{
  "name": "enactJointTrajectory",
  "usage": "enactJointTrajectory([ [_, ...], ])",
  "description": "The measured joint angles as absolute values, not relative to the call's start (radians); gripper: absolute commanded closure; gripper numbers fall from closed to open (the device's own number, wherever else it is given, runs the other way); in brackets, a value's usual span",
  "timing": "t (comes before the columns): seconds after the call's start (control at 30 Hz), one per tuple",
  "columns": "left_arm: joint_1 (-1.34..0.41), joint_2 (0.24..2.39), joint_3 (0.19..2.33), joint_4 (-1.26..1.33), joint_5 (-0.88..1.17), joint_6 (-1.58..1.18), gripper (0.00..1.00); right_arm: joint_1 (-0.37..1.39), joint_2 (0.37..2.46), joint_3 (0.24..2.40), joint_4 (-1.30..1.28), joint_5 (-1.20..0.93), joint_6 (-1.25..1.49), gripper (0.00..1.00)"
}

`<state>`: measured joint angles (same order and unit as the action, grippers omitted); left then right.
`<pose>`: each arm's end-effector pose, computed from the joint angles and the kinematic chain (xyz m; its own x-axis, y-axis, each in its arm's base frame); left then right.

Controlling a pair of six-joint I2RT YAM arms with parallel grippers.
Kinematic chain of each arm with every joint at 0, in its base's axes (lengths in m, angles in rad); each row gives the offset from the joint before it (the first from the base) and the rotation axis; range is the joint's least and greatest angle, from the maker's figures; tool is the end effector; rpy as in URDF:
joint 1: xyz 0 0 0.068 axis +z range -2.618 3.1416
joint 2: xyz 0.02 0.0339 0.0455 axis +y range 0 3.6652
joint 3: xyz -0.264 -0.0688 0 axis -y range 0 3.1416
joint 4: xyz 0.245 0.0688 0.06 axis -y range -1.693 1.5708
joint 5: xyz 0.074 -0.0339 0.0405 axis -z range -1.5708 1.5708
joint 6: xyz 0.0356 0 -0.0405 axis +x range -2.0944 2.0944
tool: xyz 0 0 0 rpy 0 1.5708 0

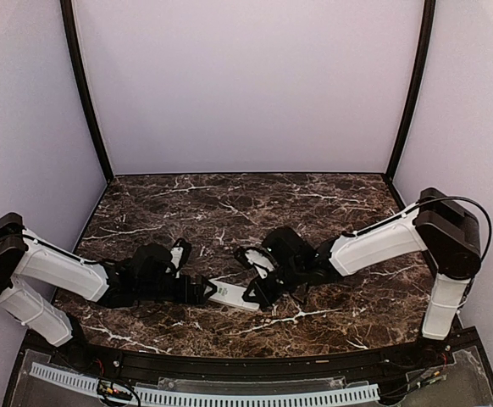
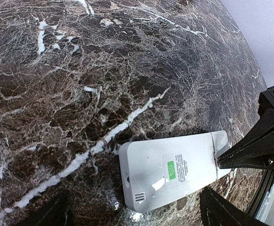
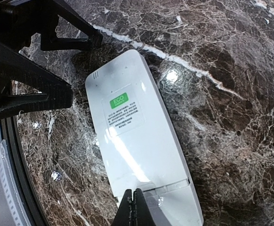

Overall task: Load the batteries into the remote control
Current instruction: Press the battery cover on the remote control without the battery cover, then load the battery cover onto the remote control without the battery cover.

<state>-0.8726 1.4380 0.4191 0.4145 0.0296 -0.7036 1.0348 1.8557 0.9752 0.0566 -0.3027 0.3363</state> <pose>0.1630 -0.1958 0.1357 -0.7840 -0.0717 -0.6165 0.3594 0.7574 -0.5452 0.1797 0.3234 0.1369 -0.6587 -0.4921 -0.5691 -0.7487 0.5040 0.4307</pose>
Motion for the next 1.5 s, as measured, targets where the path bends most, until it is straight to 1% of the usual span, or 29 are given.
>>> enactJointTrajectory([
  [0.13,-0.873,1.449,0.429,0.414,0.035,-0.703,0.07,1.035,1.824,1.029,-0.043,-0.316,0.333,1.00],
  [0.23,-0.873,1.464,0.447,0.407,0.036,-0.702,0.08,1.036,1.759,1.073,-0.090,-0.299,0.353,1.00],
  [0.33,-0.873,1.466,0.457,0.388,0.034,-0.701,0.09,1.036,1.676,1.082,-0.138,-0.220,0.416,1.00],
  [0.47,-0.873,1.442,0.458,0.342,0.010,-0.694,0.13,1.037,1.652,1.057,-0.211,-0.107,0.524,1.00],
  [0.53,-0.873,1.415,0.458,0.301,-0.015,-0.691,0.25,1.042,1.666,1.030,-0.289,-0.039,0.594,1.00],
  [0.57,-0.872,1.396,0.458,0.279,-0.029,-0.691,0.41,1.045,1.676,1.022,-0.319,-0.014,0.618,1.00],
  [0.6,-0.872,1.380,0.458,0.262,-0.045,-0.693,0.50,1.052,1.689,1.016,-0.356,0.012,0.647,1.00],
  [0.63,-0.872,1.360,0.458,0.240,-0.068,-0.694,0.67,1.058,1.702,1.012,-0.385,0.030,0.672,1.00],
  [0.67,-0.872,1.343,0.458,0.218,-0.091,-0.690,0.79,1.065,1.716,1.011,-0.415,0.049,0.696,1.00],
  [0.7,-0.872,1.331,0.458,0.198,-0.113,-0.693,0.84,1.074,1.732,1.011,-0.437,0.064,0.717,1.00],
  [0.73,-0.872,1.326,0.460,0.176,-0.136,-0.688,0.91,1.082,1.743,1.012,-0.448,0.073,0.730,1.00],
  [0.8,-0.872,1.333,0.472,0.141,-0.168,-0.680,0.99,1.098,1.767,1.026,-0.473,0.096,0.760,1.00],
  [0.9,-0.872,1.389,0.513,0.100,-0.195,-0.652,1.00,1.115,1.805,1.073,-0.486,0.111,0.791,1.00],
  [1.03,-0.872,1.490,0.553,0.093,-0.185,-0.616,1.00,1.132,1.840,1.118,-0.492,0.122,0.823,1.00],
  [1.13,-0.872,1.525,0.583,0.100,-0.168,-0.595,1.00,1.142,1.846,1.122,-0.491,0.133,0.841,1.00],
  [1.5,-0.872,1.541,0.600,0.104,-0.130,-0.561,1.00,1.154,1.846,1.122,-0.493,0.151,0.885,1.00],
])
